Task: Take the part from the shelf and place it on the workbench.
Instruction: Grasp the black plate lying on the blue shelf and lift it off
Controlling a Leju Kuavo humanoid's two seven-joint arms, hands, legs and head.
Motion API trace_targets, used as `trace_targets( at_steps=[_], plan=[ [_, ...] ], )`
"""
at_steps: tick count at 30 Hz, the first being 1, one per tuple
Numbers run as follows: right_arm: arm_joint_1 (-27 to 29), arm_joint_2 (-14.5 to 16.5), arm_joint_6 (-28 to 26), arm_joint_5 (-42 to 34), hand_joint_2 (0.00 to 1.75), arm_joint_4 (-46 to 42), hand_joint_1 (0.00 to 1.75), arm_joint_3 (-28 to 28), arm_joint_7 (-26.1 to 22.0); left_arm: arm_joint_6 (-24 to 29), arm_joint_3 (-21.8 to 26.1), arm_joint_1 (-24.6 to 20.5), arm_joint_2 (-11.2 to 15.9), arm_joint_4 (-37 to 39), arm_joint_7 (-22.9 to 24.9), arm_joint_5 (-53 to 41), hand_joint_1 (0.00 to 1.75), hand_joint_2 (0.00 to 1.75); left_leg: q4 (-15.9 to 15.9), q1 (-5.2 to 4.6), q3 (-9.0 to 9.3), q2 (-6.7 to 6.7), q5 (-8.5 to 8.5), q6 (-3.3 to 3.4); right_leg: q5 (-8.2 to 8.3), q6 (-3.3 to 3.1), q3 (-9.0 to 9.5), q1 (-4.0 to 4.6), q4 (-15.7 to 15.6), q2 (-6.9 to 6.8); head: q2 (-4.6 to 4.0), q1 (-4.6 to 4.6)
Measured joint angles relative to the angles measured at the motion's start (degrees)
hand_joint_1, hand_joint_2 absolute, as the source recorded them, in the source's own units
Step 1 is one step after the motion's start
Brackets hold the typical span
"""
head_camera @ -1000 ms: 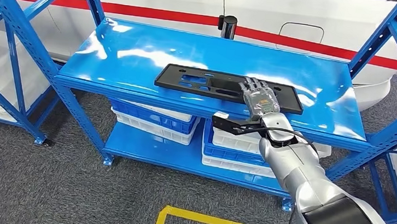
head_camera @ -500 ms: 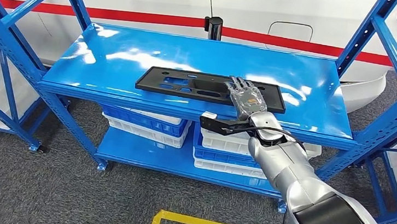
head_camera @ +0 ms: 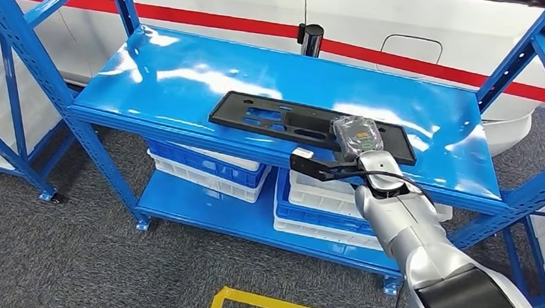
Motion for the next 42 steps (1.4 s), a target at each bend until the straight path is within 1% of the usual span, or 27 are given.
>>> trace_targets(
  at_steps=[1, 2, 3, 5, 7, 8, 9, 11, 12, 13, 14, 15, 16, 17, 18, 19, 20, 21, 22, 25, 26, 28, 31, 34, 37, 42],
  plan=[
    [-0.3, -0.1, 0.1, 0.0, 1.75, 0.0, 1.52, -0.1, 0.0, 0.0, 0.0, 0.0, -0.1, 0.0, 0.0, -0.1, 0.00, 0.00, 0.0, -0.11, 0.20, -0.11, -0.24, -0.16, 1.54, 0.09, 2.03, 0.06, -4.3, -0.01, 0.00, 0.01],
    [-0.5, -0.1, 0.1, 0.0, 1.75, 0.0, 1.47, -0.1, -0.1, -0.1, 0.0, 0.0, -0.1, 0.0, 0.0, -0.1, 0.00, 0.00, 0.1, -0.24, 0.32, -0.22, -0.50, -0.37, 2.65, -0.02, 3.74, 0.18, -7.7, -0.02, 0.00, 0.01],
    [-0.6, -0.1, 0.1, 0.0, 1.75, 0.0, 1.44, -0.1, -0.1, -0.1, 0.1, -0.1, -0.2, 0.0, 0.0, -0.2, 0.00, 0.00, 0.1, -0.33, 0.36, -0.30, -0.71, -0.59, 3.19, -0.29, 4.74, 0.29, -9.7, -0.03, 0.00, -0.03],
    [-0.8, -0.1, 0.1, 0.1, 1.75, 0.0, 1.39, -0.1, -0.2, -0.1, 0.1, -0.1, -0.2, 0.0, 0.0, -0.3, 0.00, 0.00, 0.1, -0.31, 0.33, -0.36, -1.02, -1.09, 3.16, -0.96, 5.18, 0.48, -10.5, -0.02, 0.00, -0.08],
    [-0.9, 0.0, 0.1, 0.2, 1.75, 0.0, 1.38, -0.2, -0.2, 0.0, 0.2, -0.1, -0.3, 0.0, 0.0, -0.4, 0.00, 0.00, 0.8, 0.02, 0.15, -0.29, -1.65, -1.76, 3.07, -1.61, 5.55, 0.06, -10.8, 0.00, 0.00, -0.13],
    [-1.0, 0.0, 0.1, 0.2, 1.75, -0.1, 1.40, -0.2, -0.2, 0.0, 0.2, -0.1, -0.3, 0.0, 0.0, -0.4, 0.00, 0.00, 2.3, 0.17, -0.51, -0.24, -2.49, -2.15, 3.00, -1.93, 5.84, -0.18, -11.0, 0.01, 0.00, -0.18],
    [-1.1, 0.1, 0.1, 0.2, 1.75, -0.1, 1.42, -0.2, -0.2, 0.0, 0.3, -0.1, -0.3, 0.0, 0.0, -0.4, 0.00, 0.00, 5.0, 0.37, -1.83, -0.22, -3.75, -2.54, 2.92, -2.21, 6.11, -0.37, -11.2, 0.01, 0.00, -0.22],
    [-1.0, 0.2, -0.1, 0.2, 1.75, -0.1, 1.43, -0.2, -0.3, 0.1, 0.4, -0.1, -0.2, 0.0, 0.0, -0.4, 0.00, 0.00, 12.4, 0.74, -6.19, -0.19, -6.56, -3.22, 2.67, -2.54, 6.34, -0.38, -11.1, 0.03, 0.00, -0.29],
    [-0.8, 0.3, -0.1, 0.2, 1.75, -0.1, 1.43, -0.2, -0.5, 0.1, 0.4, -0.1, -0.2, 0.0, 0.0, -0.4, 0.00, 0.00, 15.1, 0.97, -8.19, -0.18, -7.04, -3.50, 2.57, -2.63, 6.44, -0.40, -11.1, 0.04, 0.00, -0.28],
    [-0.7, 0.3, -0.3, 0.2, 1.75, -0.1, 1.43, -0.2, -0.7, 0.2, 0.5, 0.0, -0.2, 0.0, 0.0, -0.4, 0.00, 0.00, 16.1, 1.19, -9.40, -0.17, -6.45, -3.72, 2.44, -2.64, 6.58, -0.45, -11.1, 0.07, 0.00, -0.32],
    [-0.6, 0.4, -0.4, 0.1, 1.75, -0.1, 1.43, -0.2, -0.9, 0.2, 0.6, 0.0, -0.2, 0.0, 0.0, -0.4, 0.00, 0.00, 14.7, 1.42, -9.38, -0.15, -4.70, -3.88, 2.29, -2.57, 6.79, -0.54, -11.1, 0.09, 0.00, -0.32],
    [-0.5, 0.4, -0.5, 0.1, 1.75, -0.1, 1.43, -0.2, -1.1, 0.2, 0.7, 0.0, -0.2, 0.0, 0.0, -0.4, 0.00, 0.00, 11.4, 1.64, -8.26, -0.11, -2.23, -4.01, 2.11, -2.41, 7.06, -0.66, -11.1, 0.13, 0.00, -0.32],
    [-0.5, 0.4, -0.5, 0.1, 1.75, -0.1, 1.42, -0.3, -1.2, 0.3, 0.8, 0.0, -0.2, 0.0, 0.0, -0.4, 0.00, 0.00, 7.2, 1.84, -6.63, -0.05, 0.08, -4.12, 1.93, -2.17, 7.31, -0.72, -11.1, 0.18, 0.00, -0.36],
    [-0.6, 0.5, -0.6, 0.1, 1.75, -0.1, 1.46, -0.3, -1.2, 0.3, 0.8, 0.0, -0.2, 0.0, -0.1, -0.4, 0.00, 0.00, 3.7, 1.86, -5.13, -0.10, 1.72, -4.07, 1.74, -1.86, 7.46, -0.62, -11.1, 0.25, 0.00, -0.36],
    [-0.6, 0.5, -0.6, 0.0, 1.75, -0.1, 1.51, -0.3, -1.2, 0.4, 0.8, -0.1, -0.3, 0.0, -0.1, -0.4, 0.00, 0.00, 1.4, 1.81, -4.16, -0.16, 2.57, -3.89, 1.59, -1.53, 7.53, -0.49, -11.1, 0.31, 0.00, -0.33],
    [-0.6, 0.5, -0.6, 0.0, 1.75, -0.1, 1.52, -0.3, -1.3, 0.4, 0.8, -0.1, -0.3, 0.0, -0.1, -0.4, 0.00, 0.00, 0.4, 1.72, -3.76, -0.23, 2.77, -3.69, 1.39, -1.36, 7.43, -0.16, -11.0, 0.35, 0.00, -0.28],
    [-0.6, 0.5, -0.7, 0.0, 1.75, -0.1, 1.57, -0.3, -1.3, 0.5, 0.8, -0.1, -0.3, 0.0, -0.2, -0.4, 0.00, 0.00, 0.3, 1.50, -3.72, -0.35, 2.75, -3.47, 1.27, -1.29, 7.36, 0.10, -11.0, 0.38, 0.00, -0.19],
    [-0.6, 0.5, -0.9, -0.1, 1.75, -0.1, 1.55, -0.4, -1.5, 0.9, 0.8, -0.1, -0.4, 0.0, -0.4, -0.5, 0.00, 0.00, 0.3, 1.32, -3.72, -0.38, 2.80, -3.34, 1.21, -1.29, 7.34, 0.15, -11.0, 0.38, 0.00, -0.09],
    [-0.6, 0.5, -1.3, -0.3, 1.75, -0.1, 1.53, -0.4, -2.0, 1.5, 0.8, 0.0, -0.4, 0.0, -1.0, -0.6, 0.00, 0.44, 0.3, 1.08, -3.70, -0.43, 2.86, -3.25, 1.17, -1.31, 7.34, 0.21, -11.0, 0.37, 0.00, -0.07],
    [-0.6, 0.5, -4.2, -1.4, 1.75, -0.7, 1.49, -0.7, -5.4, 5.0, 1.0, 0.0, -0.5, 0.0, -4.8, -0.8, 0.00, 1.75, 0.3, 0.40, -3.82, -0.58, 2.88, -2.75, 1.39, -0.98, 7.50, -0.19, -11.2, 0.33, 0.00, -0.05],
    [-0.6, 0.5, -5.4, -1.8, 1.75, -1.2, 1.47, -0.8, -6.8, 6.3, 1.1, 0.0, -0.5, 0.0, -5.9, -0.8, 0.00, 1.75, 0.3, 0.30, -3.86, -0.59, 2.87, -2.59, 1.44, -0.82, 7.52, -0.28, -11.3, 0.33, 0.00, -0.04],
    [-0.9, 0.6, -7.0, -2.8, 1.75, -2.8, 1.45, -1.2, -9.4, 7.6, 1.6, 0.1, -0.5, 0.0, -6.6, -0.6, 0.00, 1.75, 0.3, 0.21, -3.90, -0.59, 2.84, -2.37, 1.51, -0.56, 7.56, -0.37, -11.4, 0.33, 0.00, -0.06],
    [-1.4, 0.4, -7.5, -5.0, 1.75, -7.4, 1.44, -1.5, -11.9, 8.8, 2.3, 0.2, -0.5, 0.0, -6.8, -0.6, 0.00, 1.75, 0.4, 0.16, -3.91, -0.59, 2.79, -2.21, 1.49, -0.38, 7.58, -0.41, -11.5, 0.32, 0.00, -0.05],
    [-1.4, -1.0, -6.7, -7.3, 1.75, -14.2, 1.40, -1.5, -12.6, 9.6, 2.7, 0.2, -0.5, 0.0, -6.8, -1.1, 0.00, 1.75, 0.4, 0.12, -3.92, -0.61, 2.74, -2.12, 1.44, -0.23, 7.59, -0.43, -11.6, 0.31, 0.00, -0.07],
    [-1.4, -3.1, -5.5, -8.8, 1.75, -20.7, 1.39, -1.4, -12.5, 9.6, 2.7, 0.2, -0.5, 0.0, -6.9, -1.7, 0.00, 1.75, 0.4, 0.12, -3.91, -0.64, 2.70, -2.07, 1.43, -0.22, 7.60, -0.42, -11.6, 0.29, 0.00, -0.08],
    [-1.1, -5.7, -5.0, -10.3, 1.75, -26.0, 1.38, -1.2, -12.3, 9.7, 2.7, 0.2, -0.4, 0.0, -6.8, -2.1, 0.00, 1.75, 0.4, 0.12, -3.89, -0.57, 2.69, -2.05, 1.44, -0.19, 7.59, -0.40, -11.6, 0.31, 0.00, -0.07]
  ],
)
